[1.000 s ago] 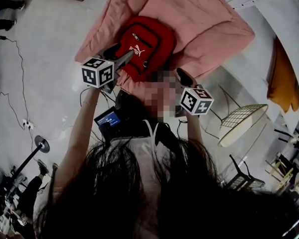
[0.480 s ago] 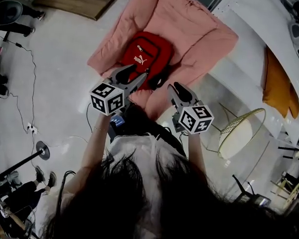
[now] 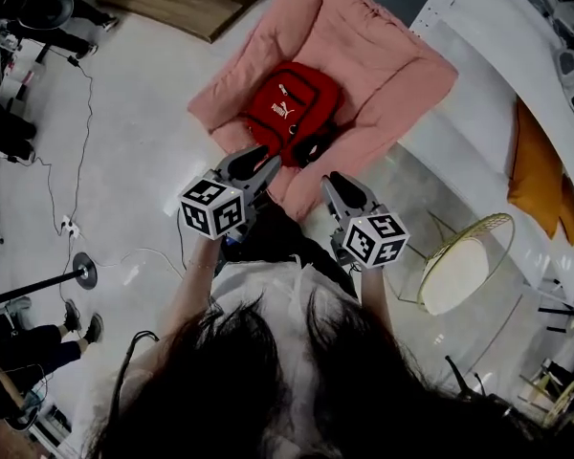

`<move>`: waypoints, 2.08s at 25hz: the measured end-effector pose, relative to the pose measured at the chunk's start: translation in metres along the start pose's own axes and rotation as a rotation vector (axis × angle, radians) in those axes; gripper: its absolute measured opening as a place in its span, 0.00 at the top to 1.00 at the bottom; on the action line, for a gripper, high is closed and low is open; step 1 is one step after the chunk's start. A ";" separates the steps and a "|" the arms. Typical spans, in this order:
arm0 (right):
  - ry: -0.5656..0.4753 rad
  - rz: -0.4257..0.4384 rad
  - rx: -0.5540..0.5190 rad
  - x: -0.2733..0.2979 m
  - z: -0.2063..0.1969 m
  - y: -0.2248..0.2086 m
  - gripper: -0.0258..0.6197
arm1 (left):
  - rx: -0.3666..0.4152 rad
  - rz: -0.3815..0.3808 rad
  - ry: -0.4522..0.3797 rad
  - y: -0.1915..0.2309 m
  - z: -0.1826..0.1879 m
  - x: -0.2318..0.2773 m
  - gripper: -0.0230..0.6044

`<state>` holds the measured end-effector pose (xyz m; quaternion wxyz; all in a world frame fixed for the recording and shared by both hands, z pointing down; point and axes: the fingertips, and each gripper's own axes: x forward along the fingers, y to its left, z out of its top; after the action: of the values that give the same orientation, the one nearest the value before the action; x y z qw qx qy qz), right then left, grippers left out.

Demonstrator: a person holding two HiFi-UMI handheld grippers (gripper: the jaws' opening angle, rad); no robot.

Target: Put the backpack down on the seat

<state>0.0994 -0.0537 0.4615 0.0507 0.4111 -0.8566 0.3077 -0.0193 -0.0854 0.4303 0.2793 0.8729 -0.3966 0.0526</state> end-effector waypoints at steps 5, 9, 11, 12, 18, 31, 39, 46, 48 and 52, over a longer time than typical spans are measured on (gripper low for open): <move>0.025 0.056 0.013 -0.001 -0.014 0.015 0.82 | -0.002 0.049 0.028 -0.007 -0.018 -0.030 0.77; 0.060 0.088 0.014 0.008 -0.026 0.021 0.82 | -0.027 0.106 0.041 0.001 -0.029 -0.047 0.77; 0.078 0.105 0.014 0.012 -0.033 0.023 0.82 | -0.043 0.126 0.046 0.004 -0.035 -0.052 0.77; 0.088 0.111 0.015 0.013 -0.037 0.024 0.82 | -0.051 0.132 0.048 0.004 -0.039 -0.054 0.77; 0.113 0.132 0.008 0.027 -0.050 0.043 0.82 | -0.082 0.152 0.066 0.014 -0.059 -0.078 0.77; 0.123 0.160 -0.043 0.015 -0.097 0.140 0.82 | -0.077 0.150 -0.030 0.008 -0.082 -0.172 0.77; 0.112 0.143 -0.072 -0.019 -0.138 0.210 0.84 | -0.086 0.140 -0.052 -0.012 -0.120 -0.251 0.77; 0.092 0.120 -0.107 -0.057 -0.159 0.240 0.86 | -0.109 0.112 -0.059 -0.032 -0.148 -0.287 0.77; 0.089 0.118 -0.109 -0.067 -0.163 0.243 0.86 | -0.100 0.095 -0.060 -0.043 -0.152 -0.288 0.77; 0.087 0.115 -0.132 -0.079 -0.170 0.254 0.87 | -0.071 0.059 -0.049 -0.058 -0.157 -0.290 0.77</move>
<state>-0.0636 0.2159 0.4486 0.0972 0.3431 -0.8941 0.2708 -0.1543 0.2207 0.4455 0.2988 0.8512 -0.4306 0.0251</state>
